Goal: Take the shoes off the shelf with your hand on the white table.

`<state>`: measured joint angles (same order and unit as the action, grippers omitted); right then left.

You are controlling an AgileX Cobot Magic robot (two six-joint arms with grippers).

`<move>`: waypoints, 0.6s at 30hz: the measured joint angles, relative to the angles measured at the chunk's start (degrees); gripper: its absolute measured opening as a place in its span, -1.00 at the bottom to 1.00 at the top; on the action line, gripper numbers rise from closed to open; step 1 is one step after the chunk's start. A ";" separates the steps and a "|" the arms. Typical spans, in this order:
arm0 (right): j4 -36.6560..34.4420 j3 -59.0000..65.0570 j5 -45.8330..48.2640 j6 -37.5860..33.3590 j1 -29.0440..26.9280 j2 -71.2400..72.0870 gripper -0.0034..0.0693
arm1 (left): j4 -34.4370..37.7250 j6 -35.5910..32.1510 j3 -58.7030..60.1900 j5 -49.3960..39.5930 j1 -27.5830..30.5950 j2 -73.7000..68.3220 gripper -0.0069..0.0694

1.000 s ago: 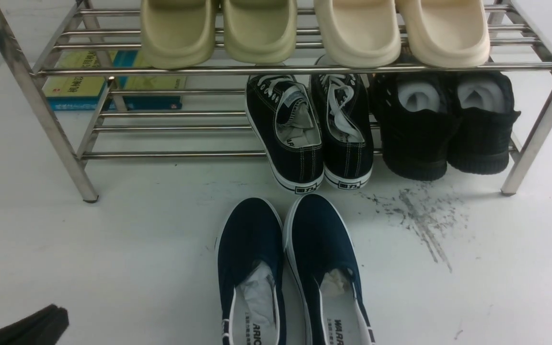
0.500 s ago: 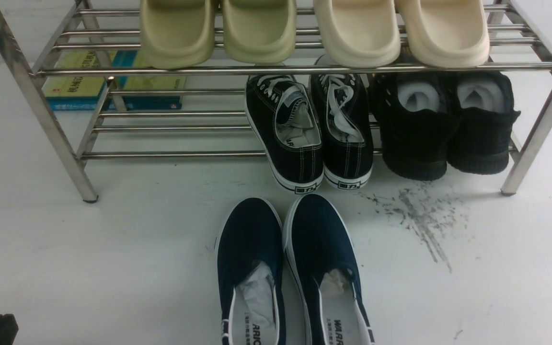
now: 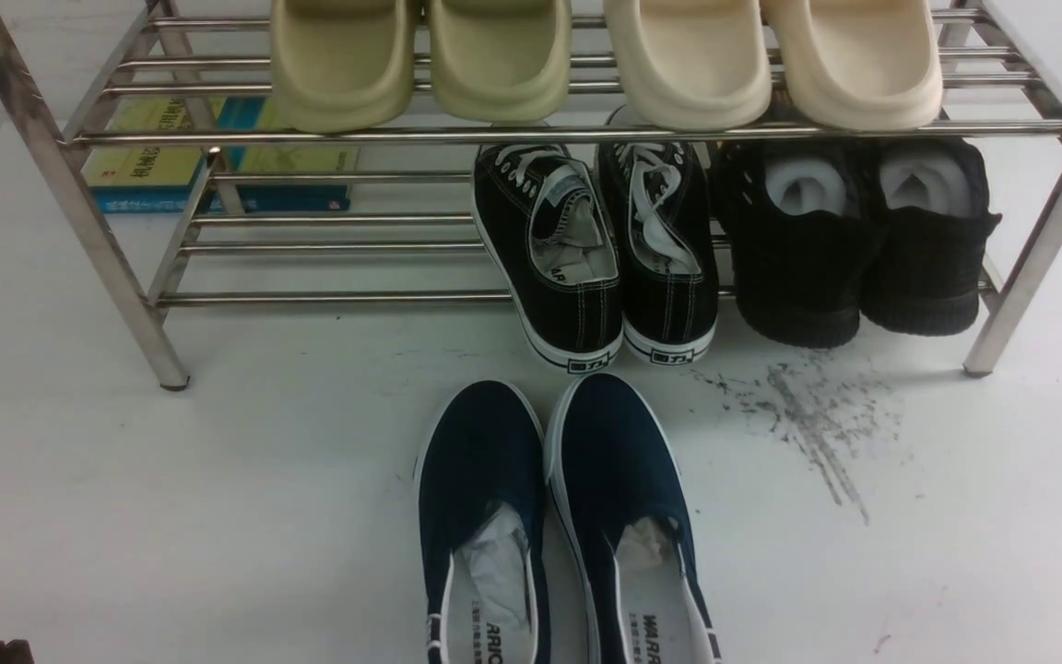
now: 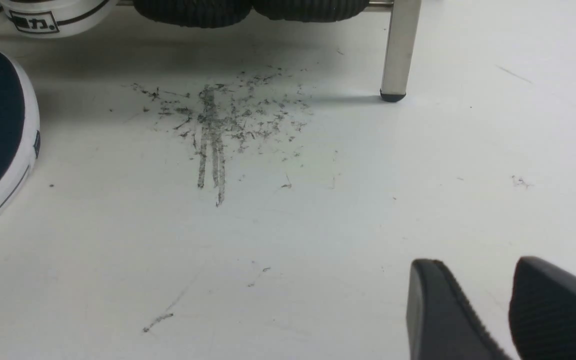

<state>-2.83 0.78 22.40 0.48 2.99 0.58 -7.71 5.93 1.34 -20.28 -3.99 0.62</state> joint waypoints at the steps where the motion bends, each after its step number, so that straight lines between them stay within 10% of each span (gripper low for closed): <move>1: 0.00 0.00 0.00 0.00 0.00 0.00 -0.25 | 0.00 0.00 0.00 0.00 0.31 0.00 -0.63; 18: 0.00 0.00 0.00 0.00 0.00 0.00 -0.25 | 0.00 2.27 0.00 -0.14 5.93 0.00 -0.59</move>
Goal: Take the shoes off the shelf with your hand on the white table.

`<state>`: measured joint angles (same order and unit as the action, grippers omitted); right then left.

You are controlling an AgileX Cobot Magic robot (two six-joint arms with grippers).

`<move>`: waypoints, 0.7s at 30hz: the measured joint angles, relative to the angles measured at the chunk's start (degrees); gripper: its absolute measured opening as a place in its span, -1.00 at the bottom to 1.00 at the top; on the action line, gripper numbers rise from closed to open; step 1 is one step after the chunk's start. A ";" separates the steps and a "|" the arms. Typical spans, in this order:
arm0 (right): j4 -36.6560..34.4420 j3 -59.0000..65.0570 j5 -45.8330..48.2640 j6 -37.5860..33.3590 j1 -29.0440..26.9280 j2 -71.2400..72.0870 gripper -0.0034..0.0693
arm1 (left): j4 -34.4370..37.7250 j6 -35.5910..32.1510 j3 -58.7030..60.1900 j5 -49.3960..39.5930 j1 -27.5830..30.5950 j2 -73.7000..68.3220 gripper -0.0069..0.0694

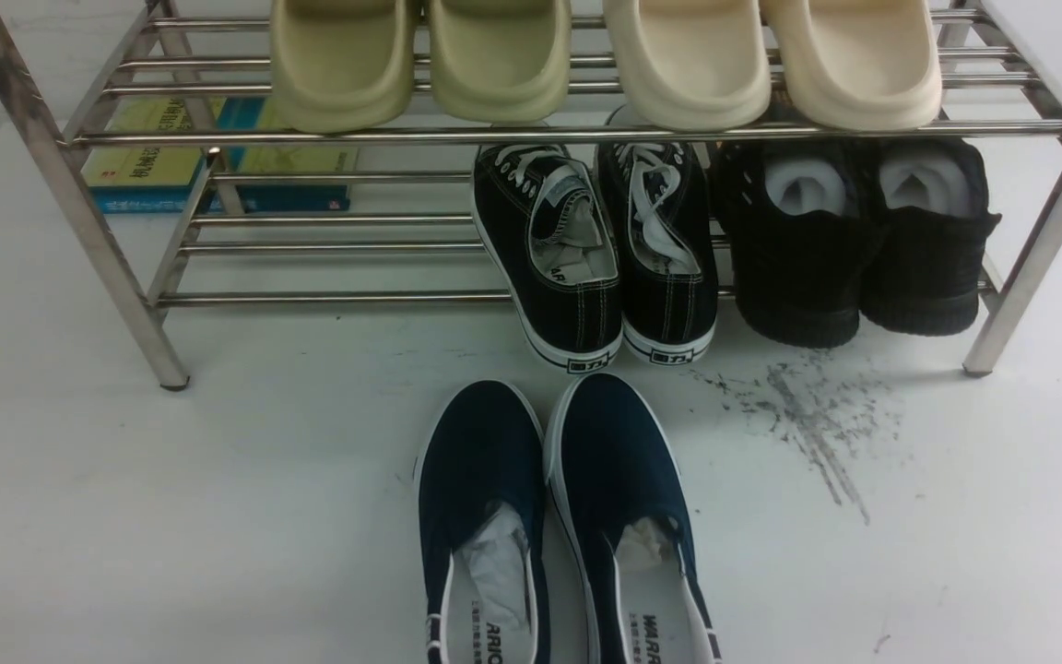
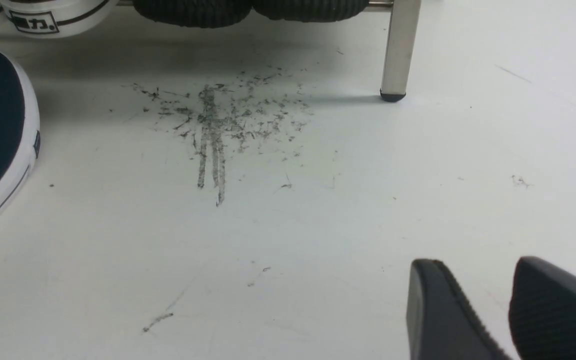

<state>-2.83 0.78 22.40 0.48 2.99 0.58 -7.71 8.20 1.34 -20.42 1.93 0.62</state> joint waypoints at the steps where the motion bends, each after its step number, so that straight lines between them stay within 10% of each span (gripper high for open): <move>1: 0.00 0.00 0.00 0.00 0.00 0.00 -0.25 | 0.00 0.75 0.00 0.00 0.00 0.00 -0.59; 21: 0.00 0.00 0.00 0.00 0.00 0.00 -0.25 | 0.00 2.25 0.00 -0.15 0.00 0.00 -0.53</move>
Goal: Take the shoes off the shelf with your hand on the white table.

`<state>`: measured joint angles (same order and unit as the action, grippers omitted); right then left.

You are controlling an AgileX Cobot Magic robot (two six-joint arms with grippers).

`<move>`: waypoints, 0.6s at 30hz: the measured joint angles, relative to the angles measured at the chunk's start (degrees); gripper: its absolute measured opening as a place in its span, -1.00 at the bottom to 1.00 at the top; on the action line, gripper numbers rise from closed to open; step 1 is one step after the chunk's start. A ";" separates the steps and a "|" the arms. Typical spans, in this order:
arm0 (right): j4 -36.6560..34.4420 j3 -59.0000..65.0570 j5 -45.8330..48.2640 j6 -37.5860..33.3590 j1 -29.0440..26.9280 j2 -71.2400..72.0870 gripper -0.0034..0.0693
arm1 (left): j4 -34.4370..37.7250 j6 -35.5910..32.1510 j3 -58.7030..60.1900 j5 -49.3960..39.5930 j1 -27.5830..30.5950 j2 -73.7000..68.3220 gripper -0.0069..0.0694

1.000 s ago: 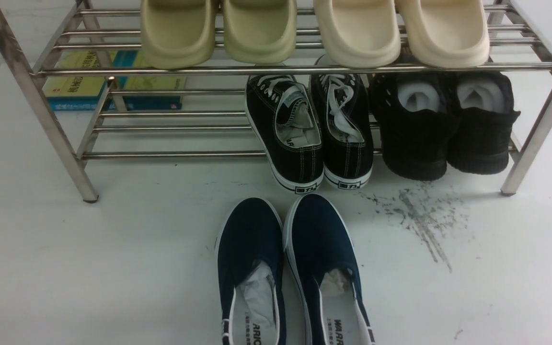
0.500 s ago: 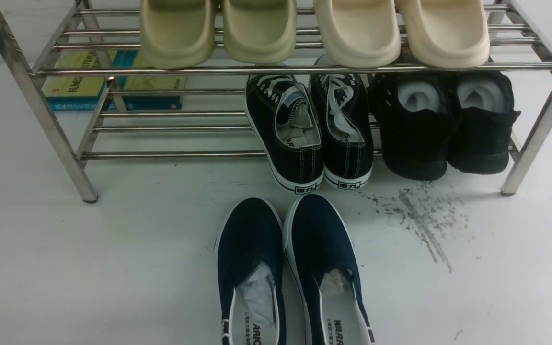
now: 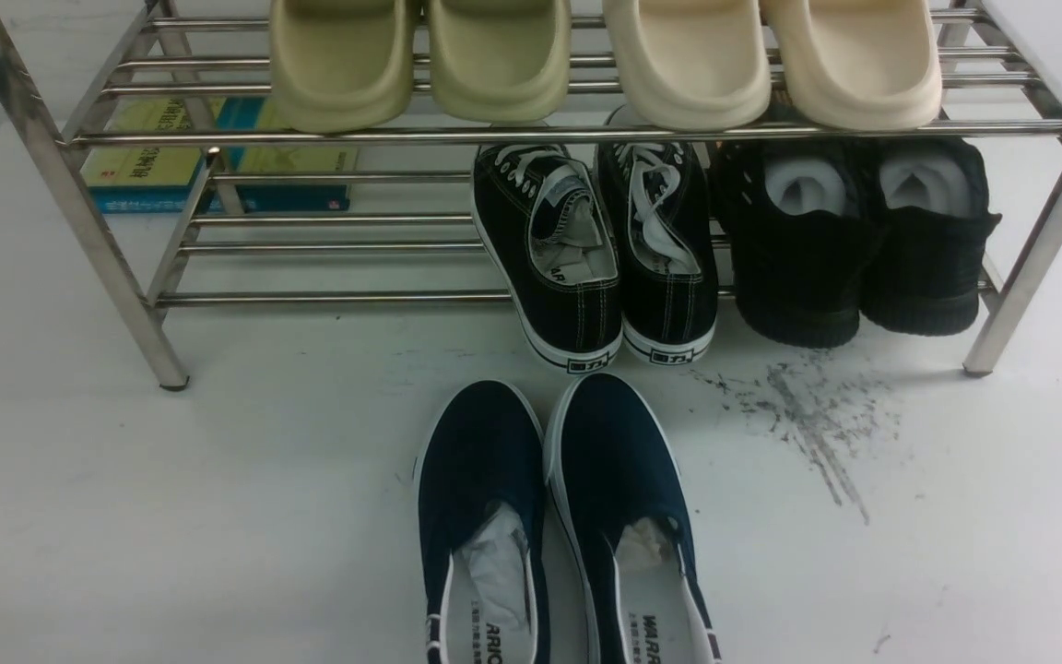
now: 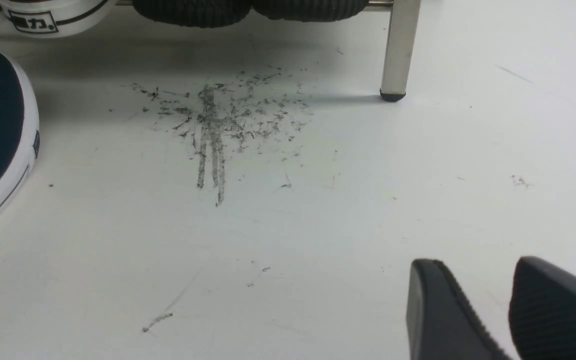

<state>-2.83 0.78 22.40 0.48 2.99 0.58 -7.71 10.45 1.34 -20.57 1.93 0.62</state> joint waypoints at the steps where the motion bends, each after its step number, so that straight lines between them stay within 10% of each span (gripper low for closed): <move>1: 0.00 0.00 0.00 0.00 0.00 0.00 -0.25 | 0.00 0.00 0.00 0.00 0.00 0.00 -0.53; 18: 0.00 0.00 0.00 0.00 0.00 0.00 -0.25 | -1.54 0.00 -0.04 -0.05 0.00 0.00 -0.49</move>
